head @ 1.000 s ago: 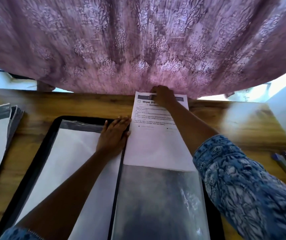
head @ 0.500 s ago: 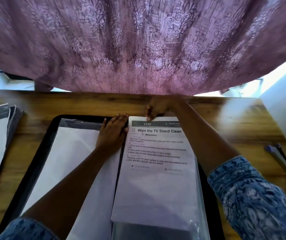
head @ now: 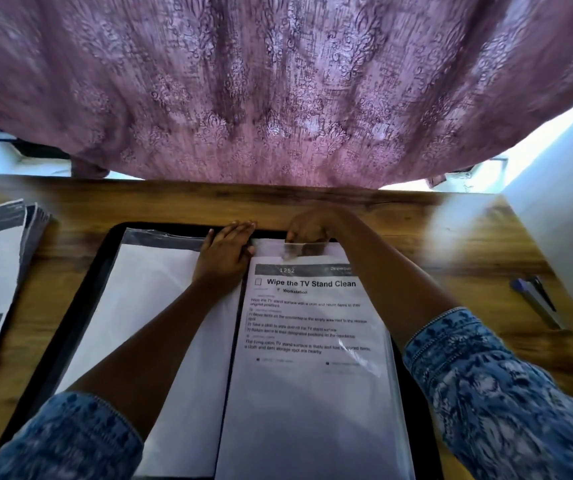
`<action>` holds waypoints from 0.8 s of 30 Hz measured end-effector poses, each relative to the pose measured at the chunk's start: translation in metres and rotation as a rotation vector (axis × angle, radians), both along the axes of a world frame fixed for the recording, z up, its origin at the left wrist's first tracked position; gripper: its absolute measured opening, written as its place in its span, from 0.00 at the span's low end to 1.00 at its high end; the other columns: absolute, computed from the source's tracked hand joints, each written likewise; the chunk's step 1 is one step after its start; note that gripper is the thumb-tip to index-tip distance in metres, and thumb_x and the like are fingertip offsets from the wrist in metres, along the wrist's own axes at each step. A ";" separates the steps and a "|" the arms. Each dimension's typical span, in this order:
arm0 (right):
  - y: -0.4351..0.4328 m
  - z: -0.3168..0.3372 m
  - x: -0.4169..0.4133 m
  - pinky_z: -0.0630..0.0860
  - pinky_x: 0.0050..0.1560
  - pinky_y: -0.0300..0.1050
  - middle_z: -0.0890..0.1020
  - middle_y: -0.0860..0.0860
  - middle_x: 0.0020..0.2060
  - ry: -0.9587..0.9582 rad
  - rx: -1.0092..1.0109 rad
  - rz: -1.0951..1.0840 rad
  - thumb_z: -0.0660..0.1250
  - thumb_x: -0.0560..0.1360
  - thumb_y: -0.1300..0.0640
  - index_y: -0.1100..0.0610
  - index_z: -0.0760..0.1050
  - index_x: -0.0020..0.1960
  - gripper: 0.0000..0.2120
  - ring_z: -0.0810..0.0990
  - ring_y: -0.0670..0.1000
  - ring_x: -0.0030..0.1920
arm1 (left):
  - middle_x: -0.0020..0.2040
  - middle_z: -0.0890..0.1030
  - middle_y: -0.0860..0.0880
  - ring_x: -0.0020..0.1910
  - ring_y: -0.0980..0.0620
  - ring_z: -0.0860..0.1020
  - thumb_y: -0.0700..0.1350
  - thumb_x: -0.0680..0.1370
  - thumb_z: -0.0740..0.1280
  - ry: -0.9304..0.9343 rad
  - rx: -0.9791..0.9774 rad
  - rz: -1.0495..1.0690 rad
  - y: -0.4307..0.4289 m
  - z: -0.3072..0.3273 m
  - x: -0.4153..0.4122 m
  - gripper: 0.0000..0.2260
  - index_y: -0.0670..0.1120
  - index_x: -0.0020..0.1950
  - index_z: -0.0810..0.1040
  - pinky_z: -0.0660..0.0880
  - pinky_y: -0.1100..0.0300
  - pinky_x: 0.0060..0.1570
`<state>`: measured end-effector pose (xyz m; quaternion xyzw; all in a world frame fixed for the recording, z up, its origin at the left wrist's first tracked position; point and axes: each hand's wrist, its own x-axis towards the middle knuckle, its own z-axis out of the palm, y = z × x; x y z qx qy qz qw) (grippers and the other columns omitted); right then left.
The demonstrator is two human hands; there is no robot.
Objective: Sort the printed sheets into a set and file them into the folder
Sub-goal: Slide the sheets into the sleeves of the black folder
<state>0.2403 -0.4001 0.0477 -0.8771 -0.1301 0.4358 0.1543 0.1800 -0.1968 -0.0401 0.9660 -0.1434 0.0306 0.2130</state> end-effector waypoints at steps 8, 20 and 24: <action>-0.083 0.004 -0.033 0.68 0.39 0.40 0.75 0.51 0.30 -0.273 0.099 -0.188 0.64 0.76 0.42 0.56 0.73 0.31 0.21 0.71 0.49 0.33 | 0.73 0.68 0.53 0.75 0.53 0.61 0.55 0.78 0.51 -0.034 -0.001 -0.007 0.002 -0.005 0.002 0.25 0.52 0.75 0.65 0.49 0.49 0.73; -0.117 -0.025 -0.146 0.78 0.30 0.43 0.81 0.52 0.34 0.157 0.887 -1.112 0.53 0.81 0.44 0.57 0.74 0.53 0.19 0.80 0.50 0.30 | 0.48 0.80 0.49 0.48 0.45 0.77 0.48 0.76 0.56 -0.402 0.086 -0.025 -0.004 0.019 -0.029 0.14 0.50 0.54 0.80 0.64 0.53 0.51; -0.110 -0.032 -0.187 0.78 0.38 0.47 0.83 0.55 0.40 0.231 0.688 -0.955 0.56 0.81 0.56 0.59 0.78 0.48 0.13 0.81 0.54 0.36 | 0.51 0.82 0.50 0.50 0.48 0.79 0.55 0.78 0.59 -0.113 -0.024 -0.140 -0.011 0.031 -0.067 0.16 0.50 0.54 0.81 0.70 0.55 0.51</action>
